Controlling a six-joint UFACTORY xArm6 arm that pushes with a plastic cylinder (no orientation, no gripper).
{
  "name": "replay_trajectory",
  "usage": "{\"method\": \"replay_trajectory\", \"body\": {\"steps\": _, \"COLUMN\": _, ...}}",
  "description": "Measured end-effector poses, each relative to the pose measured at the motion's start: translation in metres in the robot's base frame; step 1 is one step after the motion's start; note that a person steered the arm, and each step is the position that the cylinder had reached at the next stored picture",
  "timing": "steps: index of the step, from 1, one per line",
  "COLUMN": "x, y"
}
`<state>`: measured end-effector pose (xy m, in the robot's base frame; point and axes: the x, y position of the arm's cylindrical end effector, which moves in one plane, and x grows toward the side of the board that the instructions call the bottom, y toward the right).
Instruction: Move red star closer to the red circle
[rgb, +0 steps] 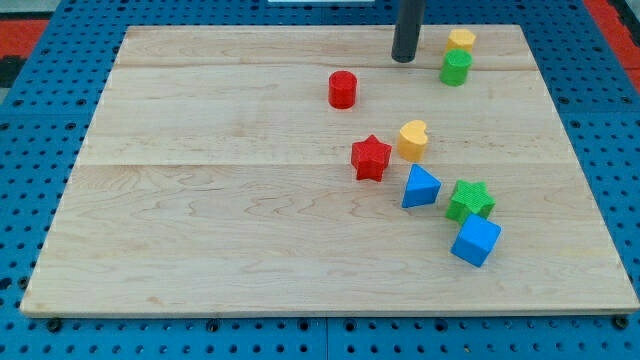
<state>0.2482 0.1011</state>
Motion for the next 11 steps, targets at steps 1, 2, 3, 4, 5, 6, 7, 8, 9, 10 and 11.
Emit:
{"method": "replay_trajectory", "body": {"steps": 1, "x": 0.053, "y": -0.041}}
{"method": "replay_trajectory", "body": {"steps": 2, "x": 0.072, "y": -0.099}}
{"method": "replay_trajectory", "body": {"steps": 3, "x": 0.082, "y": -0.126}}
{"method": "replay_trajectory", "body": {"steps": 4, "x": 0.102, "y": -0.008}}
{"method": "replay_trajectory", "body": {"steps": 5, "x": 0.153, "y": 0.066}}
{"method": "replay_trajectory", "body": {"steps": 6, "x": 0.191, "y": 0.029}}
{"method": "replay_trajectory", "body": {"steps": 7, "x": 0.196, "y": -0.066}}
{"method": "replay_trajectory", "body": {"steps": 8, "x": 0.19, "y": -0.146}}
{"method": "replay_trajectory", "body": {"steps": 9, "x": 0.2, "y": -0.153}}
{"method": "replay_trajectory", "body": {"steps": 10, "x": 0.198, "y": -0.192}}
{"method": "replay_trajectory", "body": {"steps": 11, "x": 0.177, "y": -0.166}}
